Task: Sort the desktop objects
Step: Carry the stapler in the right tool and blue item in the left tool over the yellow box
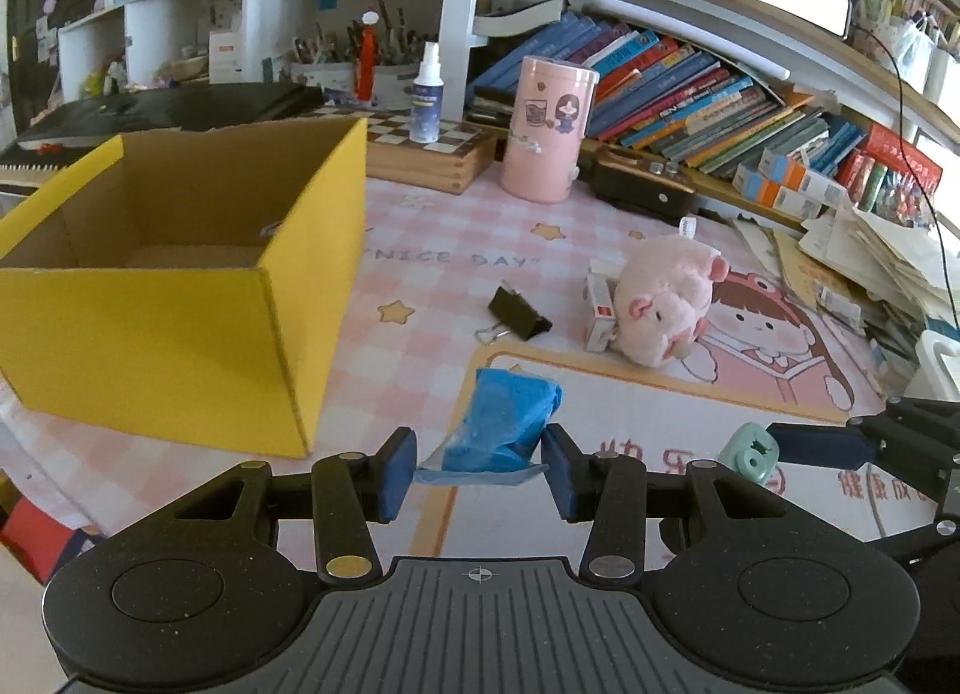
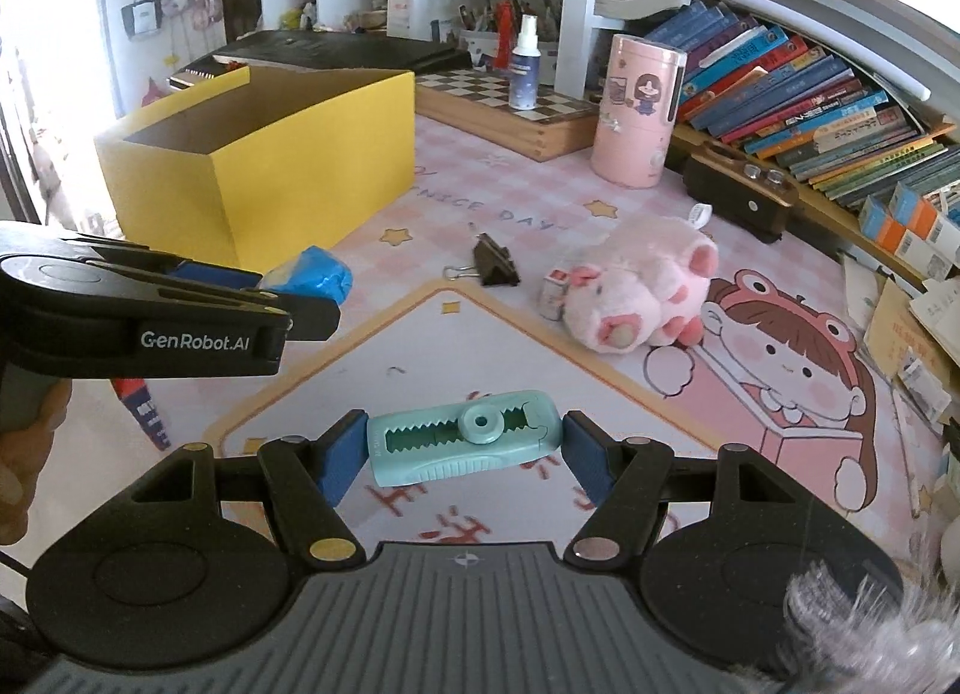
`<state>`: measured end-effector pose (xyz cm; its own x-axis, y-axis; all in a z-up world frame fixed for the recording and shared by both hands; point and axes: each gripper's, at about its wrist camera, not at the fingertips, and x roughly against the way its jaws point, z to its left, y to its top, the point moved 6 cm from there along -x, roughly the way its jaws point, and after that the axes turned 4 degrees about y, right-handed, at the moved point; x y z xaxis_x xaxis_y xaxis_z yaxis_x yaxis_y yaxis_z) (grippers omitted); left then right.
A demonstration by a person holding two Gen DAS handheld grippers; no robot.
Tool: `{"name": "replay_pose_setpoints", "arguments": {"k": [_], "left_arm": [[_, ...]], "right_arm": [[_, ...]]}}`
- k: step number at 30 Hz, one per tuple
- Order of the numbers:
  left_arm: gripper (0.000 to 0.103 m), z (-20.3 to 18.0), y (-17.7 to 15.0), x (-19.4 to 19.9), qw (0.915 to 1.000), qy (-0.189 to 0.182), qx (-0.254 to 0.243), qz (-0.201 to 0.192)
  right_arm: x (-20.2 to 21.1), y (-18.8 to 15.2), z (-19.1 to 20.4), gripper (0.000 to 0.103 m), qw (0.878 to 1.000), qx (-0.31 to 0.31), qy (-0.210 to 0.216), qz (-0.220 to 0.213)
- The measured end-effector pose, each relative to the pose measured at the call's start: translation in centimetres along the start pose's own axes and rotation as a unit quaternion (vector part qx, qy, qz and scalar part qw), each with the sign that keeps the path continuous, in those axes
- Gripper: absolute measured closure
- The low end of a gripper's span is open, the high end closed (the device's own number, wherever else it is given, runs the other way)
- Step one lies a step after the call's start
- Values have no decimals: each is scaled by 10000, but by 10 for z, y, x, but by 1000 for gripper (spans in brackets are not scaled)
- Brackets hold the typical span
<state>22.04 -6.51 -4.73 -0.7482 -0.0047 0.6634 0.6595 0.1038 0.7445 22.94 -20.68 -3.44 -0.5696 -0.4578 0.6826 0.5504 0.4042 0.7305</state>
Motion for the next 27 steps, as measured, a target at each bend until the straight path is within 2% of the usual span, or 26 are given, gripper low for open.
{"name": "replay_pose_setpoints", "arguments": {"k": [14,27], "left_arm": [[59,60,-25,40,9999,-99,-24,28],[59,123,-55,82,9998,50,177,68]], "right_arm": [[10,-6,78,35,9999,-111,-99,23],[17,-17,159,35,9999,-43,116,32]]}}
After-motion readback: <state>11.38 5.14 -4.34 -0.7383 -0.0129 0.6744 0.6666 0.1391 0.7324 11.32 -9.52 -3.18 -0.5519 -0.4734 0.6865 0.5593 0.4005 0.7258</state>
